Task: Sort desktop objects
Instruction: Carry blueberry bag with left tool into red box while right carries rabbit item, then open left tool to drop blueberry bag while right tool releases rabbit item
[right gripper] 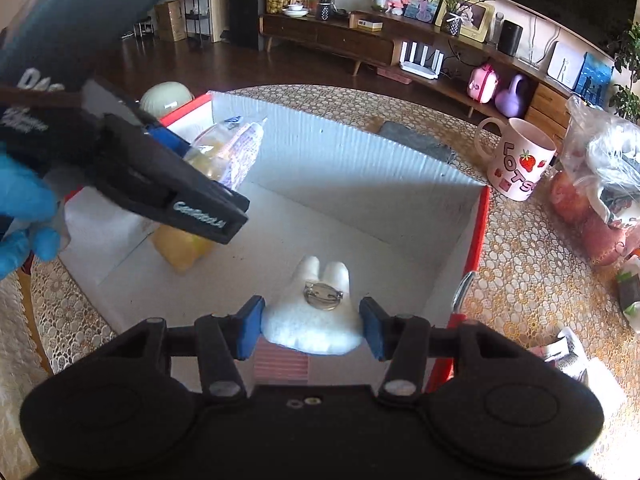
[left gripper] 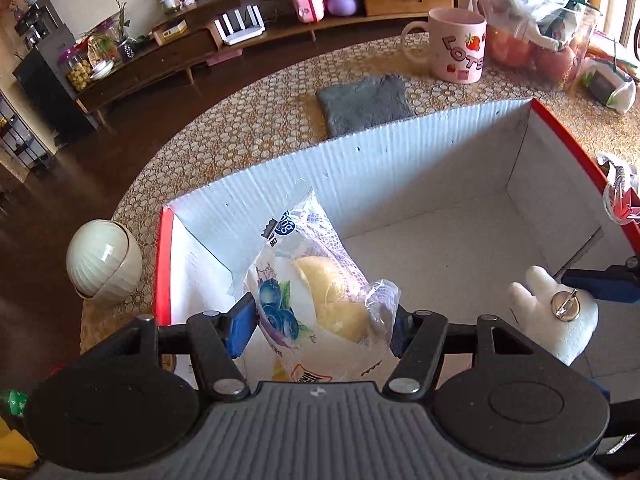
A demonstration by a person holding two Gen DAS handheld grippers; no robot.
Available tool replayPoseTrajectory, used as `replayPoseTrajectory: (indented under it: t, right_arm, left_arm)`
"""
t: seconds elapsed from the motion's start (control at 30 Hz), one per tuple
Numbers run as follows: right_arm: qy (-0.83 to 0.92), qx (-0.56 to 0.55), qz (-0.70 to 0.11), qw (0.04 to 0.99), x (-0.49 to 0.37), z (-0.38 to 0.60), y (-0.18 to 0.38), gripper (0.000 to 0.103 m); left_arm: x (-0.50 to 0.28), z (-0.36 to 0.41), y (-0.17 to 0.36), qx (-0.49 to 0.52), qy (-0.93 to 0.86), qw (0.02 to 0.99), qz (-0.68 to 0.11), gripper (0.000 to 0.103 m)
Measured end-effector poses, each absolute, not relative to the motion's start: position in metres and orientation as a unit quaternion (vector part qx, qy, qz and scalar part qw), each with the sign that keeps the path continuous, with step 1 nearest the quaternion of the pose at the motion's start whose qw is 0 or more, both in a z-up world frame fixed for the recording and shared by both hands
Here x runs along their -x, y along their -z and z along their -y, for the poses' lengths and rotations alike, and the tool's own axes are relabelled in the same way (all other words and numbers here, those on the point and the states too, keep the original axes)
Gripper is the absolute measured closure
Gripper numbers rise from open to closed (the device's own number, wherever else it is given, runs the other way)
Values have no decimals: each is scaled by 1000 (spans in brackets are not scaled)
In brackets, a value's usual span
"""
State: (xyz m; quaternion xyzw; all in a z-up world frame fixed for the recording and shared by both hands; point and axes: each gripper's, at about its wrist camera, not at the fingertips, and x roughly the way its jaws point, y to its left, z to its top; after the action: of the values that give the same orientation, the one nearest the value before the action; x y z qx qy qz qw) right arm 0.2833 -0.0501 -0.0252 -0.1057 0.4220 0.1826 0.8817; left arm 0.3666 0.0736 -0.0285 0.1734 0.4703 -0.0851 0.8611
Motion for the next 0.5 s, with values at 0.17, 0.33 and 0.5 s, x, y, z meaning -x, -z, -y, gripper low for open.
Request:
replayPoseTrajectory:
  t: [0.17,0.33,0.5]
  right_arm:
    - [-181,104,-422,882,-283,49,29,51]
    - [-183,105,-416,885,-281,49,29,50]
    - [-183,92,-417,885,-282,55,28,48]
  left_arm:
    - [-369,-73,37,-178,85,855,-480,39]
    - [-369,-70,38,-180,86,854,-481,38]
    - [-367,-69,40,-181,83,855,-479,33]
